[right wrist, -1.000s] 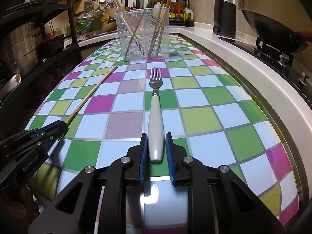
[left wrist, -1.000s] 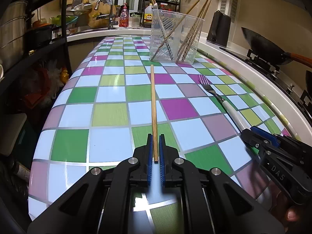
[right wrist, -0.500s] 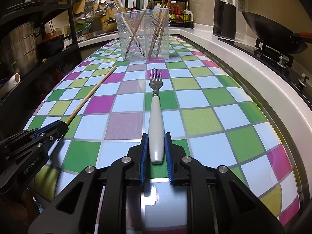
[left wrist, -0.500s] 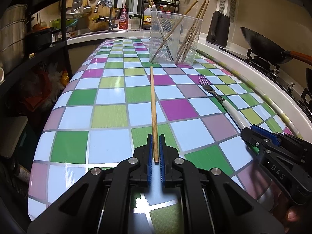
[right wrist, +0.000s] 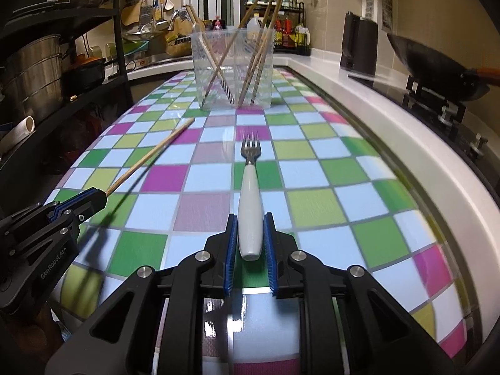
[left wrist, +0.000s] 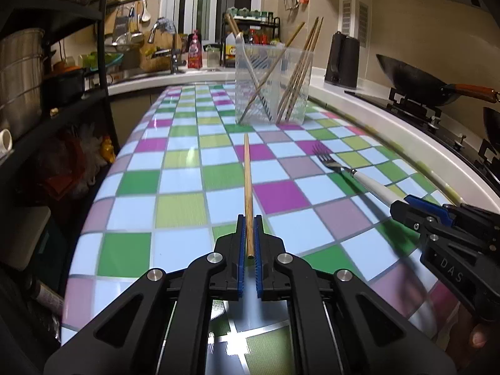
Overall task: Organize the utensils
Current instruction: 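Lift the chopstick with the left tool while the right tool lifts the fork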
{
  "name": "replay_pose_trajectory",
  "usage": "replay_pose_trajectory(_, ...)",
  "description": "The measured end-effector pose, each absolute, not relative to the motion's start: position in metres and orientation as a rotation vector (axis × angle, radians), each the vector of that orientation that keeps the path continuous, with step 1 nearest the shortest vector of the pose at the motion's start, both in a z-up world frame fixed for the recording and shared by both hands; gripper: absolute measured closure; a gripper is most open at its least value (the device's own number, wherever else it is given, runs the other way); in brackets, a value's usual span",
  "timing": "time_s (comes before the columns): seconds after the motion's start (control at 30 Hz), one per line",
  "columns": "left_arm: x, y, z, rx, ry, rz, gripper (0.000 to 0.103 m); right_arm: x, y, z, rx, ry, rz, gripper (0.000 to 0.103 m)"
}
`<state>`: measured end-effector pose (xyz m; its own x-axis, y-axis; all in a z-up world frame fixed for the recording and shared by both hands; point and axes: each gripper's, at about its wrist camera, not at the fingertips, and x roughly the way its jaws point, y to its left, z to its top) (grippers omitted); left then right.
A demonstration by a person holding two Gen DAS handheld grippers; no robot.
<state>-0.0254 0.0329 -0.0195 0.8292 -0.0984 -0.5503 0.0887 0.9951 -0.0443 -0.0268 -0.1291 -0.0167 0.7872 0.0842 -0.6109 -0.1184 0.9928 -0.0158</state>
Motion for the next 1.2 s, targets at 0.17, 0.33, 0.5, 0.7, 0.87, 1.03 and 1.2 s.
replay_pose_trajectory(0.17, -0.036, 0.029, -0.002, 0.006, 0.519, -0.112, 0.098, -0.035, -0.13, 0.005, -0.108, 0.602, 0.088, 0.086)
replay_pose_trajectory(0.33, -0.043, 0.03, 0.017, 0.018, 0.458, -0.123, 0.098, -0.039, -0.13, 0.024, -0.138, 0.561, 0.071, 0.086)
replay_pose_trajectory(0.5, -0.045, 0.032, 0.036, 0.018, 0.411, -0.131, 0.098, -0.044, -0.136, 0.042, -0.143, 0.511, 0.044, 0.086)
replay_pose_trajectory(0.7, -0.046, 0.034, 0.064, 0.016, 0.331, -0.142, 0.098, -0.046, -0.14, 0.064, -0.143, 0.463, 0.041, 0.086)
replay_pose_trajectory(0.87, -0.042, 0.038, 0.09, 0.003, 0.293, -0.16, 0.098, -0.043, -0.141, 0.084, -0.139, 0.439, 0.055, 0.086)
replay_pose_trajectory(1.03, -0.024, 0.043, 0.117, -0.034, 0.309, -0.202, 0.098, -0.033, -0.145, 0.104, -0.102, 0.437, 0.076, 0.086)
replay_pose_trajectory(1.2, 0.002, 0.051, 0.13, -0.113, 0.403, -0.232, 0.098, -0.021, -0.148, 0.117, -0.07, 0.447, 0.098, 0.086)
